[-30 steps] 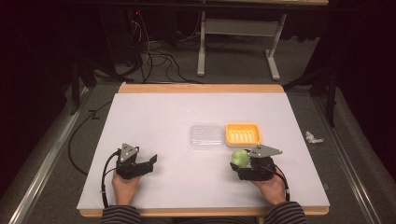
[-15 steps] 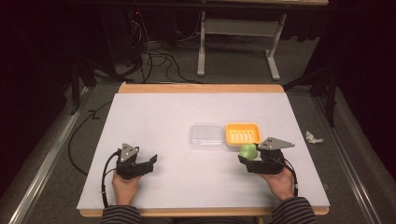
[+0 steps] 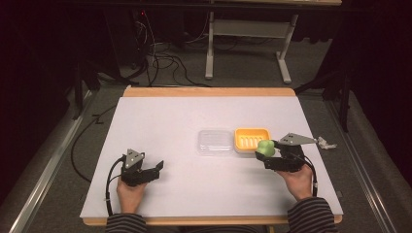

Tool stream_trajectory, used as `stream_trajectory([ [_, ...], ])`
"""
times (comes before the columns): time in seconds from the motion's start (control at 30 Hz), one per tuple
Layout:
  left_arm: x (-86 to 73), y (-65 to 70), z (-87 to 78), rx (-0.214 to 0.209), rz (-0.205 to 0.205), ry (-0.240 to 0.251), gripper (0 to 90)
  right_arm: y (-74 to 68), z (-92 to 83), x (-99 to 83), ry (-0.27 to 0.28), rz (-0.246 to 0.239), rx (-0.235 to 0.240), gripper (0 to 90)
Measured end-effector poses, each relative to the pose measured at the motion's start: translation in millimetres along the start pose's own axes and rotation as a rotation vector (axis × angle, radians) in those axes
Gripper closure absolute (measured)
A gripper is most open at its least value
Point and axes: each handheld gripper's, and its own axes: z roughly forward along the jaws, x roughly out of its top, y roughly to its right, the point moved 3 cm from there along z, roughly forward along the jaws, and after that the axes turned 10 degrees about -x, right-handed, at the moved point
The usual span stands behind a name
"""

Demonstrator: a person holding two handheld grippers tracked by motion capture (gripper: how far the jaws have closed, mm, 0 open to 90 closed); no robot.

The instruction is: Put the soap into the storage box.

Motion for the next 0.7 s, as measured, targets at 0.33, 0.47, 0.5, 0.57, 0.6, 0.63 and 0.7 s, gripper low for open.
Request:
stream_trajectory([
  [0.33, 1.1, -0.6, -0.6, 0.008, -0.004, 0.009, 17.5, 12.1, 8.0, 9.0, -0.018, 0.029, -0.022, 25.9],
  [0.47, 2.8, -1.6, -1.6, 0.01, -0.017, 0.025, 17.0, 14.1, 12.8, 12.8, -0.031, 0.026, -0.029, 25.8],
  [0.5, 2.8, -1.6, -1.6, 0.01, -0.017, 0.025, 16.8, 14.9, 14.8, 13.5, -0.034, 0.024, -0.029, 25.8],
  [0.57, 3.3, -1.7, -1.9, 0.01, -0.019, 0.03, 16.7, 15.4, 16.9, 14.1, -0.043, 0.023, -0.031, 25.8],
  [0.6, 3.2, -1.7, -2.1, 0.01, -0.016, 0.031, 16.7, 15.6, 20.3, 15.6, -0.05, 0.027, -0.032, 25.8],
  [0.63, 3.2, -1.7, -2.1, 0.009, -0.015, 0.03, 16.7, 15.8, 21.5, 16.3, -0.053, 0.026, -0.033, 25.8],
  [0.7, 3.1, -1.5, -2.1, 0.008, -0.014, 0.03, 16.6, 15.7, 24.4, 18.9, -0.057, 0.025, -0.034, 25.8],
])
